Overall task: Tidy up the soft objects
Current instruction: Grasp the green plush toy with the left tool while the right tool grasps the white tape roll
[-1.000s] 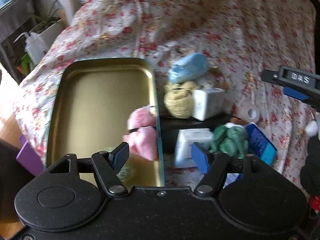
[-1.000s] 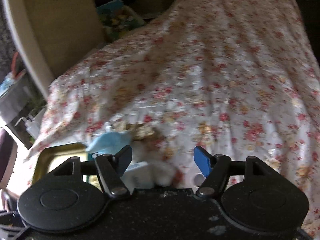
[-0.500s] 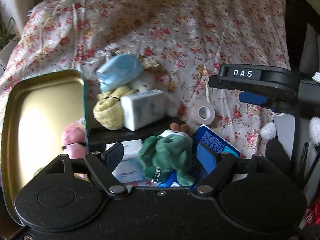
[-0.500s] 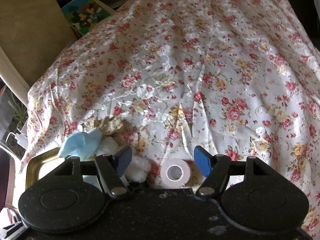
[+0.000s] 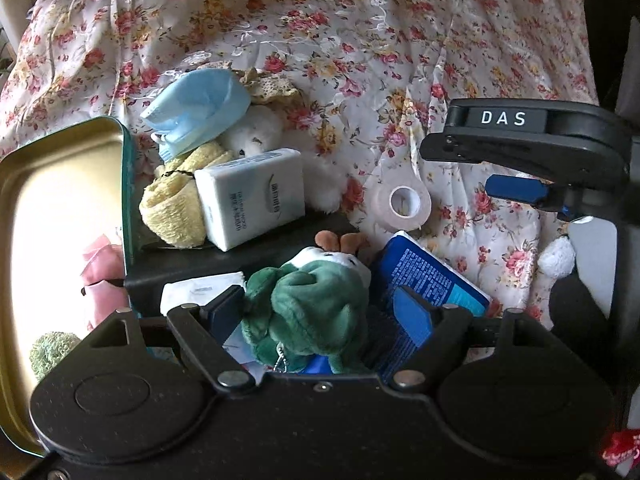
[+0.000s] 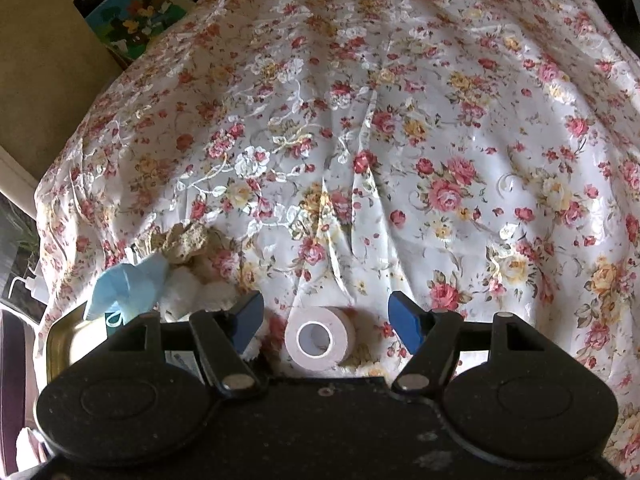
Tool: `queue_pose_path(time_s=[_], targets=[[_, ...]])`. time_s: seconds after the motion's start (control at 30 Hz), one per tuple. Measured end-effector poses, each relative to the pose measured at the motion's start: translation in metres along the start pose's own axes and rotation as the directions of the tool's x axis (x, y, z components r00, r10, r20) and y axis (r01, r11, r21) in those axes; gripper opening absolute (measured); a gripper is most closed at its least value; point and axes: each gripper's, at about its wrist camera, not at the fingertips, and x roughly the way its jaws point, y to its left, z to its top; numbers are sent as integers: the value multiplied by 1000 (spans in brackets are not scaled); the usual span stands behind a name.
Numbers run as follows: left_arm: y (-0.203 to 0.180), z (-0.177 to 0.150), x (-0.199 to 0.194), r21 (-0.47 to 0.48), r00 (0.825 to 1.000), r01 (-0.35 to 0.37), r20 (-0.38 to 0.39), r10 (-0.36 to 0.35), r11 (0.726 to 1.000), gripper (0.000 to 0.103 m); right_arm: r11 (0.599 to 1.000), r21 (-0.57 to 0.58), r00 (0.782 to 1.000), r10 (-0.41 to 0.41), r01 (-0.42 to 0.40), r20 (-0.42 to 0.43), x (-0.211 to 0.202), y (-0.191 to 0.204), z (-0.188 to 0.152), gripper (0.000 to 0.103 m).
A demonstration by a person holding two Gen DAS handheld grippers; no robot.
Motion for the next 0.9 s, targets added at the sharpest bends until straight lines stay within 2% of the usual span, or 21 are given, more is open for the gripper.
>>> queue_pose_path(time_s=[0.1,0.23,0.33,0.67,0.9], targets=[[-3,0,1,7,1000,-9,5,9,1000,73,1000,3,1000,0,0,-1,1,-2,1,69],[-3,0,0,23,999,-37,28,37,999,52,1000,10,1000,0,0,-5,2,-5,2,69],[1,1,-4,22,999,-22,40,21,1000,48,1000,11,1000,2,-2,-4,1,-6,3,69],[11,7,-23,-30,994,42,103,-38,999,45,1000,17,999,-24,24,-23,8,-6,1,68],[20,8,-34,-65,989,71,137,-62,995,45,998,-30,997,-51,49,-63,21,4,-4,69]])
